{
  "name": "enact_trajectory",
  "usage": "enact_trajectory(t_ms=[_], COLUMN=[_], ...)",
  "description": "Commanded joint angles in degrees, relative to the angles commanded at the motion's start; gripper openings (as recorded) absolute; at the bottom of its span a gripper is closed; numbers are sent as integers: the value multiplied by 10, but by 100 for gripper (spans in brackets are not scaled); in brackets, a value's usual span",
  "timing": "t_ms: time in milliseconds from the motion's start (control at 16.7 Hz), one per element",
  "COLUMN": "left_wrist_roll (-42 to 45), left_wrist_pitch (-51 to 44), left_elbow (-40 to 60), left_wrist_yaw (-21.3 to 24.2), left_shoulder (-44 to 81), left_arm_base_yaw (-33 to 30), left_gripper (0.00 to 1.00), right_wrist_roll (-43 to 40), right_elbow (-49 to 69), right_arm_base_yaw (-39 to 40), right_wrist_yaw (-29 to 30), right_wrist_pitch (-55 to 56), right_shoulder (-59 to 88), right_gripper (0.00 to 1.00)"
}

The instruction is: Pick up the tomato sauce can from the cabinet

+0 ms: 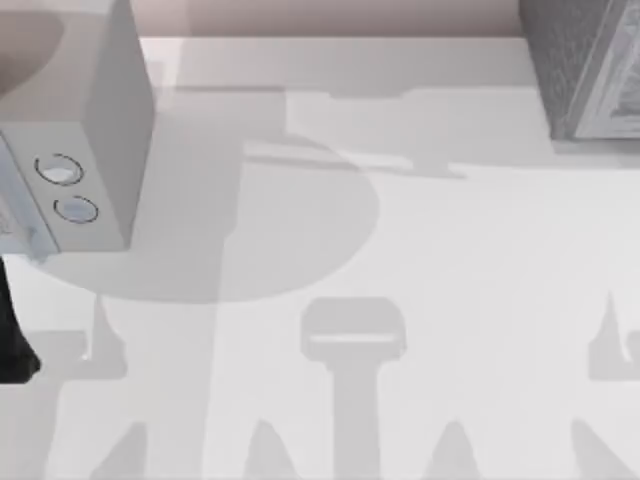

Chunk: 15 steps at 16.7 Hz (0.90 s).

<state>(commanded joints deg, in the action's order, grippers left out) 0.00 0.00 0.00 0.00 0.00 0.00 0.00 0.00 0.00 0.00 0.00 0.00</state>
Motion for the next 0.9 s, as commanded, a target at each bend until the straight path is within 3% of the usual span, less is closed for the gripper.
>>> enact_trajectory(t_ms=[420, 900], left_wrist_roll=[0, 0], left_wrist_pitch=[0, 0], left_elbow=[0, 0], left_wrist_yaw=[0, 0], left_shoulder=[0, 0], left_arm_base_yaw=[0, 0], left_gripper=[100, 100], right_wrist_roll=[1, 3], right_elbow=[92, 484], right_arm_base_yaw=[13, 54], right_wrist_yaw=[11, 56], right_wrist_pitch=[-22, -119], right_shoulder=[79, 382], right_gripper=[100, 100])
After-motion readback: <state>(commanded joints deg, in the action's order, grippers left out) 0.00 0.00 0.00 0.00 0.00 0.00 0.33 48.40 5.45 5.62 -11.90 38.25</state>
